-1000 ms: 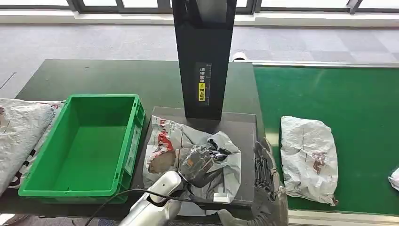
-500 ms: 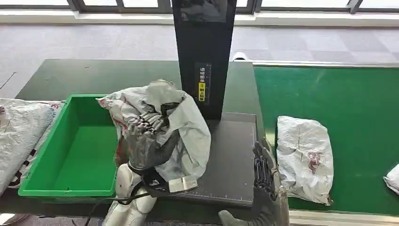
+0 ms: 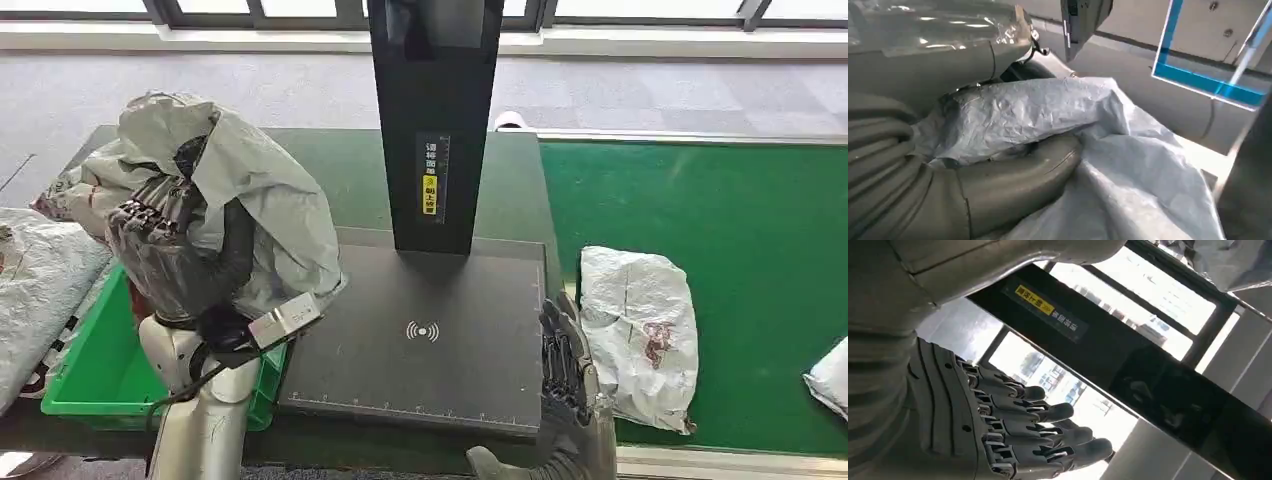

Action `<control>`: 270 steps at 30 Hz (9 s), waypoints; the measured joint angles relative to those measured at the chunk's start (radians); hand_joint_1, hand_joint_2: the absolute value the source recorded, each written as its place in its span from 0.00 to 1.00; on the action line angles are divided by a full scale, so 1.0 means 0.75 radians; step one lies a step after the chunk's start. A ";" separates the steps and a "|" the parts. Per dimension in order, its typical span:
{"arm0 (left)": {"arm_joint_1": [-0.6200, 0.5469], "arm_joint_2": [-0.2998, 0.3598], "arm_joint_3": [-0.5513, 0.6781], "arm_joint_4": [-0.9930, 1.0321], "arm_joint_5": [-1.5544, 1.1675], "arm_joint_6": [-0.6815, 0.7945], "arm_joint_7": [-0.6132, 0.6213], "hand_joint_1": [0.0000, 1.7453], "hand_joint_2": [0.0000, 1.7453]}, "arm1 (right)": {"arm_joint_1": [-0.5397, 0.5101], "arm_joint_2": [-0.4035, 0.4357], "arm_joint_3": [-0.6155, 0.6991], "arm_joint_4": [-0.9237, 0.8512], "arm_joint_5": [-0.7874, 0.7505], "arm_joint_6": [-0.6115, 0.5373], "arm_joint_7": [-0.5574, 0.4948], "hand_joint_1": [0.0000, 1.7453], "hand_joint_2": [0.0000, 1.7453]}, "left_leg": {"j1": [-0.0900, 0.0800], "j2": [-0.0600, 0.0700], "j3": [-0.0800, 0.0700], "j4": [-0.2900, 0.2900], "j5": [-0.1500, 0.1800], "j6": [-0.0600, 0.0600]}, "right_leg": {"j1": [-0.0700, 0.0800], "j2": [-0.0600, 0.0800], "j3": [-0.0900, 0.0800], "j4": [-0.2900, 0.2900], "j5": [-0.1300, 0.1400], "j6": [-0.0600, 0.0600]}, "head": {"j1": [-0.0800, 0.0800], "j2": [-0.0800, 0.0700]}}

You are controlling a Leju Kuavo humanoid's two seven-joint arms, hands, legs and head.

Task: Moved the parcel from conveyor to table for the left to box.

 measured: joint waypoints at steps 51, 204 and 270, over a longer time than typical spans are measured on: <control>-0.811 0.438 0.211 1.506 -0.483 -0.042 0.555 0.00 0.00 | -0.015 -0.094 0.069 0.020 -0.058 -0.158 0.024 0.00 1.00 | 0.000 0.001 -0.005 0.000 0.006 -0.003 | 0.000 0.002 -0.006 0.002 0.006 -0.001 | 0.000 0.000; 0.572 0.244 0.261 -0.171 -0.274 -0.251 0.326 1.00 1.00 | -0.010 -0.062 0.067 0.102 -0.073 -0.106 0.002 0.00 1.00 | 0.001 0.006 -0.015 0.000 0.008 -0.002 | 0.001 0.005 -0.018 0.002 0.009 -0.003 | 0.000 0.000; 0.000 0.310 0.543 0.515 0.696 -0.053 -0.008 0.00 0.00 | -0.039 -0.133 0.160 0.117 -0.081 -0.307 0.070 0.00 1.00 | 0.005 -0.006 -0.018 -0.004 0.022 -0.011 | 0.001 -0.007 -0.021 0.004 0.015 -0.009 | 0.000 0.000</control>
